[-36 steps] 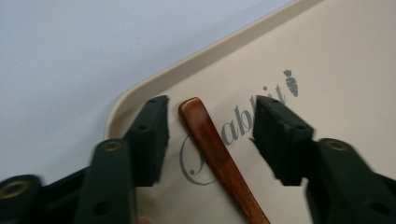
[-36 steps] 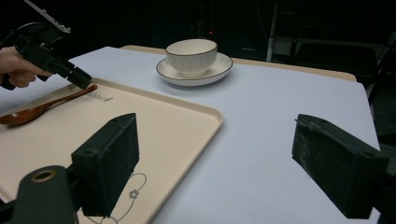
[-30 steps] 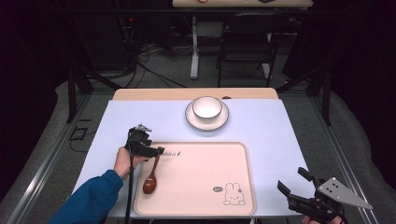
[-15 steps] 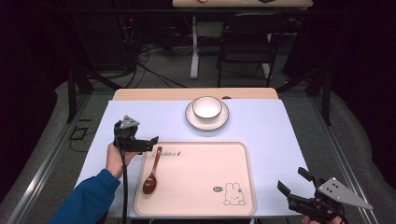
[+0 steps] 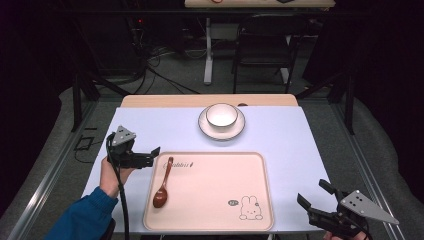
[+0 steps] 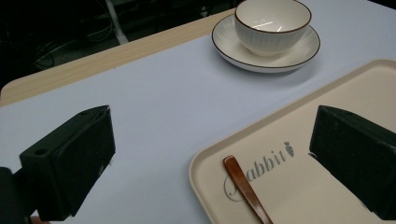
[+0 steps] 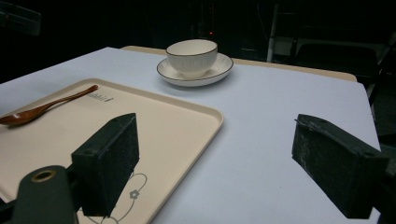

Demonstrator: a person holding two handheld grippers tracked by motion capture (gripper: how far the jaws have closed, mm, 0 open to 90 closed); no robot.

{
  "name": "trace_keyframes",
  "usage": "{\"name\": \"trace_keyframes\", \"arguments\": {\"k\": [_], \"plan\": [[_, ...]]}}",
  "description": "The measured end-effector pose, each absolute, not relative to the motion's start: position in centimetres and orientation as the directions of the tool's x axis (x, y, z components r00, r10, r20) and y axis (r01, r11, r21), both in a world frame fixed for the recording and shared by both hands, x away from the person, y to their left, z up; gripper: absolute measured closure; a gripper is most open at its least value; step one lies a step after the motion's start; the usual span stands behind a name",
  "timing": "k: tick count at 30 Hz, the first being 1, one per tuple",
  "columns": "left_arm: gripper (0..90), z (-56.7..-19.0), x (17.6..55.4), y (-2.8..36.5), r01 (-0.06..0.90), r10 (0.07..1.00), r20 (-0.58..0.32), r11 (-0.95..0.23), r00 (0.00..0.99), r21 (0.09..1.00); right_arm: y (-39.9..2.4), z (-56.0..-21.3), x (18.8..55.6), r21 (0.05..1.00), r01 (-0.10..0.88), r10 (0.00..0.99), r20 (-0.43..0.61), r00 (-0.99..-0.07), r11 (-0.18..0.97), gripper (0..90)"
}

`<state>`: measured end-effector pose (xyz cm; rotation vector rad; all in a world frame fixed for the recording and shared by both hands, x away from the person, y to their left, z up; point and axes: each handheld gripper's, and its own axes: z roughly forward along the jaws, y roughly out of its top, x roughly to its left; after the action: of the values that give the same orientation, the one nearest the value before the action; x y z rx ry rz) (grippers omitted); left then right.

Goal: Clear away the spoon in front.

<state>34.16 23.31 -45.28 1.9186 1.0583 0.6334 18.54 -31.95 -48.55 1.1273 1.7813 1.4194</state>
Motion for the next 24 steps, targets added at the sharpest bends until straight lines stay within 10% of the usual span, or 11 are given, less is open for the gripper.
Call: {"name": "trace_keyframes", "arguments": {"k": [24], "plan": [[0.2,-47.4,29.2,26.7,0.450,0.887,0.013,-0.247,0.462,0.858,-32.0,-48.6,18.5,0.965,0.252,0.882,0.057,-0.467,0.072,14.0]]}}
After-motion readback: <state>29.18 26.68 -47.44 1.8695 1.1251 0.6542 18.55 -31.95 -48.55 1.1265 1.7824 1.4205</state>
